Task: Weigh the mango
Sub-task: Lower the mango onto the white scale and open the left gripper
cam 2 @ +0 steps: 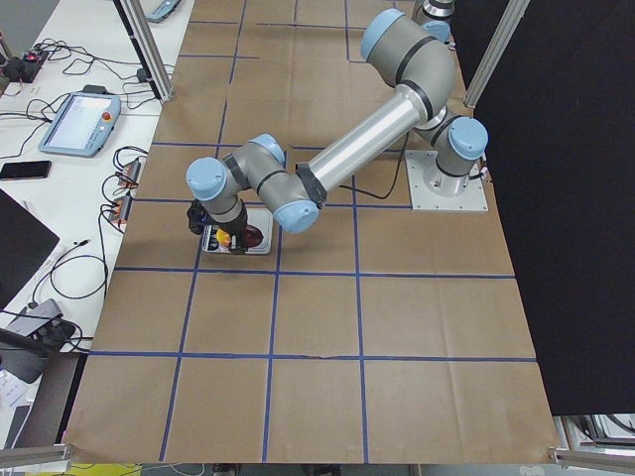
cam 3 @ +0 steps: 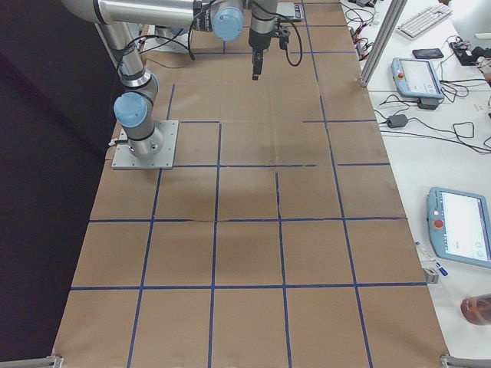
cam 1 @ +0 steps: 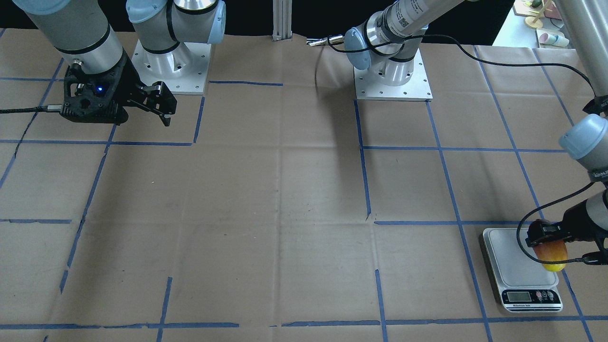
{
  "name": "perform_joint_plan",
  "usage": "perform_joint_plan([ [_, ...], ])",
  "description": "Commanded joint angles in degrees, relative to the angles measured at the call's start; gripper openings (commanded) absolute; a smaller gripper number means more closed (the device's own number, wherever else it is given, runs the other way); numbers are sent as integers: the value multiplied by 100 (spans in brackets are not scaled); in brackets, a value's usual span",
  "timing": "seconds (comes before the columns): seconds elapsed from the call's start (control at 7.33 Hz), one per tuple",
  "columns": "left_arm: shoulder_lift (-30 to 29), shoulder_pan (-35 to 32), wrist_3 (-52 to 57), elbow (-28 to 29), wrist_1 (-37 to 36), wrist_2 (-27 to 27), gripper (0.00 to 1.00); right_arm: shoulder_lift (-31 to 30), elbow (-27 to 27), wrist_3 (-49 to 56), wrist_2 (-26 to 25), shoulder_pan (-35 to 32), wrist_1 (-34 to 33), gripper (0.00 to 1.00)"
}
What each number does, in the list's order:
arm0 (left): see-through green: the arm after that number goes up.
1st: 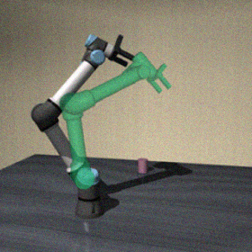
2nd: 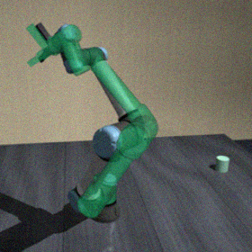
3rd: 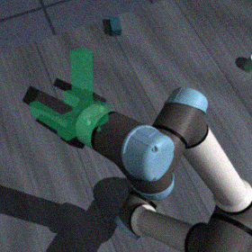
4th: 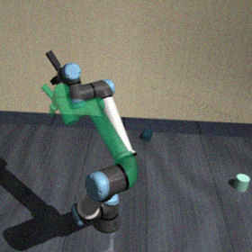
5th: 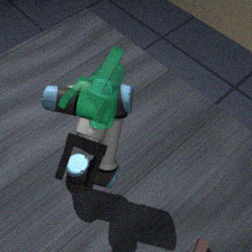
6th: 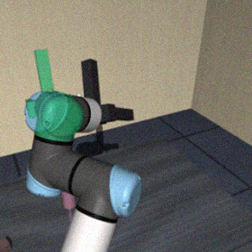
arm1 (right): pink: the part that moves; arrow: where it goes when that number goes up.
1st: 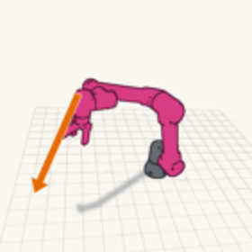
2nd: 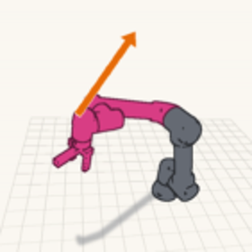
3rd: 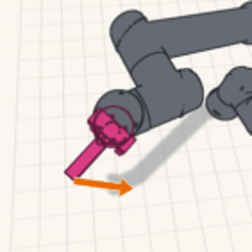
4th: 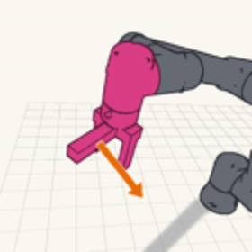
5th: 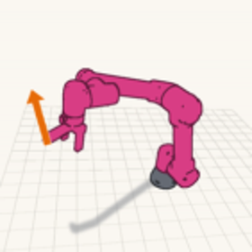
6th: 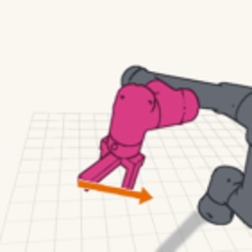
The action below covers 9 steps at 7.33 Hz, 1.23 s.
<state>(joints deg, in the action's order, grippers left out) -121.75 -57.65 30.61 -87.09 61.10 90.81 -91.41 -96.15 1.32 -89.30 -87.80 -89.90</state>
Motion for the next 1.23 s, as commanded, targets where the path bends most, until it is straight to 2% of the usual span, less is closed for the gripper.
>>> perform_joint_plan([
  [0.0, -59, -45, -11, -133, -178, 183, 51, 0, 0, 0, 0, 0, -1, 100],
  [0.41, -112, -89, -336, 16, -213, 60, 52, 0, 0, 0, 0, 0, -1, 100],
  [0.55, -112, -98, -353, 16, -213, 42, 56, 0, 0, 0, 0, 0, -1, 100],
  [0.68, -121, -124, -354, 16, -213, 42, 69, -9, 0, 0, 0, 0, -1, 100],
  [0.82, -164, -211, -354, 25, -335, 42, 92, 0, 0, 0, 0, 0, -1, 100],
  [0.95, -165, -282, -380, 60, -423, 42, 98, 0, 0, 0, 0, 0, -1, 100],
  [1.09, -147, -326, -406, 173, -415, 42, 99, 0, 0, 0, 0, 0, -1, 100],
])
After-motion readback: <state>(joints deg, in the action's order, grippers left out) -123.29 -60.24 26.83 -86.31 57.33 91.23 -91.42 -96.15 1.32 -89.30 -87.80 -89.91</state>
